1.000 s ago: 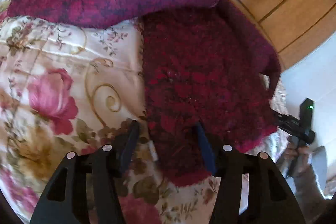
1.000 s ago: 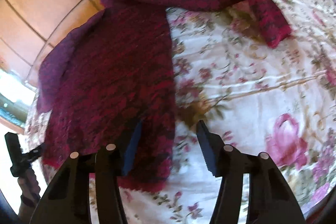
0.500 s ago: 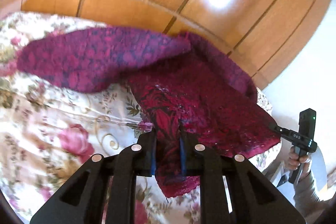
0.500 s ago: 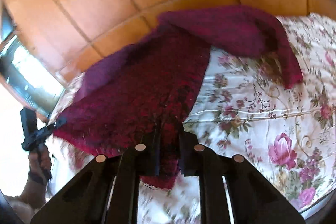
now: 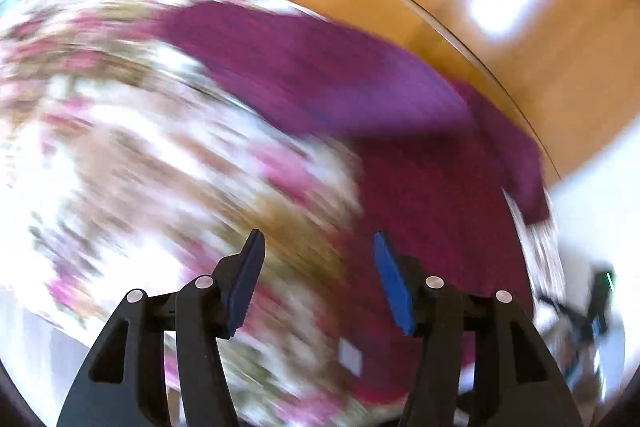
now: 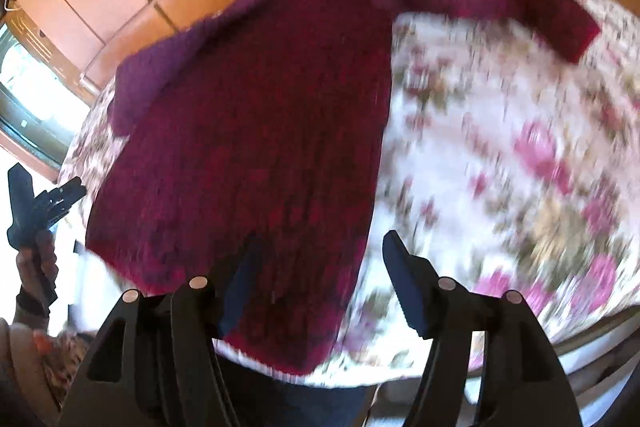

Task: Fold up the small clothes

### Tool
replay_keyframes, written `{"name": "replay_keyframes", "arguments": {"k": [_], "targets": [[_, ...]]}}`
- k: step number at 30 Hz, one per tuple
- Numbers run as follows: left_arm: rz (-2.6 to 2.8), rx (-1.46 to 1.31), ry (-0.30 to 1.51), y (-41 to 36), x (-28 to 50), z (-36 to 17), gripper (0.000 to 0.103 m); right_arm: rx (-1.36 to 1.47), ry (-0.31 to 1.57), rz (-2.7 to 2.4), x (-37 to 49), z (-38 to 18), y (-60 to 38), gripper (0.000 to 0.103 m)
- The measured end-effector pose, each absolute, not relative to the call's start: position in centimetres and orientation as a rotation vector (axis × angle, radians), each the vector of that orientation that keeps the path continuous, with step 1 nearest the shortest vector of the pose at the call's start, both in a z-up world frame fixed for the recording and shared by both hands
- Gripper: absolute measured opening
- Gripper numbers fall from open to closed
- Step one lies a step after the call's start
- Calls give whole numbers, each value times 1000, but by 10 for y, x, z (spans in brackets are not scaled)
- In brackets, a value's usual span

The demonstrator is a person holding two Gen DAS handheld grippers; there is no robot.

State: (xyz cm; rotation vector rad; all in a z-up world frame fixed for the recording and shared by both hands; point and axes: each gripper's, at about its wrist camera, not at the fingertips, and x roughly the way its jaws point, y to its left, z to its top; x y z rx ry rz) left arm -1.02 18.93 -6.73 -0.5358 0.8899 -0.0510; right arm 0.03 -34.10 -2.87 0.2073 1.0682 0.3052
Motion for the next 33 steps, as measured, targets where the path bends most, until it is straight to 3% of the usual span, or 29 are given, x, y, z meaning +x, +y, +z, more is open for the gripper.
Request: {"name": "replay_keyframes", "arguments": {"k": [3, 8, 14, 15, 16, 17, 18, 27, 32, 33], "targets": [[108, -634, 839, 243, 12, -70, 73, 205, 1030, 299, 13, -21, -332, 72], [149, -868, 797, 307, 62, -88, 74, 177, 1035, 316, 26, -24, -306, 72], [63, -1060, 749, 325, 126, -117, 74, 131, 1049, 391, 51, -31, -258, 72], [39, -1070, 725, 321, 134, -117, 63, 120, 1050, 410, 57, -32, -248, 72], [32, -1072, 725, 319, 141, -117, 33, 108, 1048, 415, 62, -34, -240, 72], [40, -1069, 725, 319, 147, -117, 17, 88, 1046, 422, 74, -36, -228, 72], [37, -1069, 702, 321, 149, -116, 10, 79, 1045, 435, 82, -38, -219, 72], [164, -970, 444, 373, 85, -27, 10, -4, 1056, 538, 201, -60, -114, 72], [328, -847, 481, 377, 76, -8, 10, 59, 1027, 426, 277, -54, -68, 71], [381, -837, 533, 378, 79, -13, 22, 81, 1026, 406, 284, -53, -66, 71]]}}
